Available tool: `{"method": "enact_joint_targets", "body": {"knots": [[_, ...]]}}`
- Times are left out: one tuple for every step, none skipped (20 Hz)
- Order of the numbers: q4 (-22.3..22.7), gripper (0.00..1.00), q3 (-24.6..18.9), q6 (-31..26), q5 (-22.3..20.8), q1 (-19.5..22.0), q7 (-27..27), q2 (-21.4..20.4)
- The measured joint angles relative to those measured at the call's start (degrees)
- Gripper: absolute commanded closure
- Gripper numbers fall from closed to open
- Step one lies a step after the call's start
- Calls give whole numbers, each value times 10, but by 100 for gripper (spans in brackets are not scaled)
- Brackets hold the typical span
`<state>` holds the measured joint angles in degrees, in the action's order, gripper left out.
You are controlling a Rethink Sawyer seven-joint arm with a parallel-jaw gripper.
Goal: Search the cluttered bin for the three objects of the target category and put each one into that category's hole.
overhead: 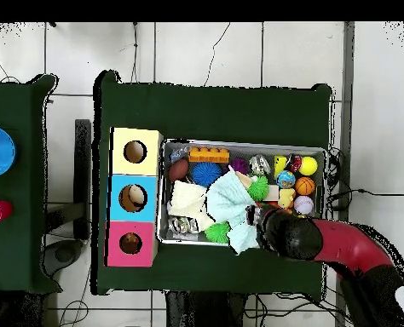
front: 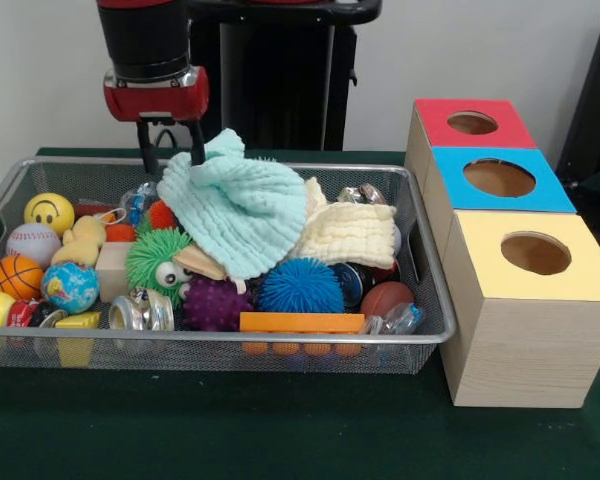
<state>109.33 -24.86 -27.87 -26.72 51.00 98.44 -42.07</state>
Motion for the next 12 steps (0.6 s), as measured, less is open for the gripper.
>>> {"method": "enact_joint_targets", "body": {"knots": [[-1,0,-1,-1,-1,1,0,0],[-4,0,-3,-1,-4,3,0,0],[-7,0,-5,-1,-8,5,0,0],[-9,0,-7,-1,-11,7,0,0],[-13,0,-10,-1,-18,12,0,1],[-14,0,-12,-1,-20,13,0,2],[-15,0,-13,-1,-23,15,0,3],[-16,0,-14,-1,-24,15,0,4],[-17,0,-17,-1,-29,18,0,6],[-17,0,-19,-1,-31,19,0,8],[-18,0,-21,-1,-35,21,0,10],[-18,0,-22,-1,-37,22,0,11]]}}
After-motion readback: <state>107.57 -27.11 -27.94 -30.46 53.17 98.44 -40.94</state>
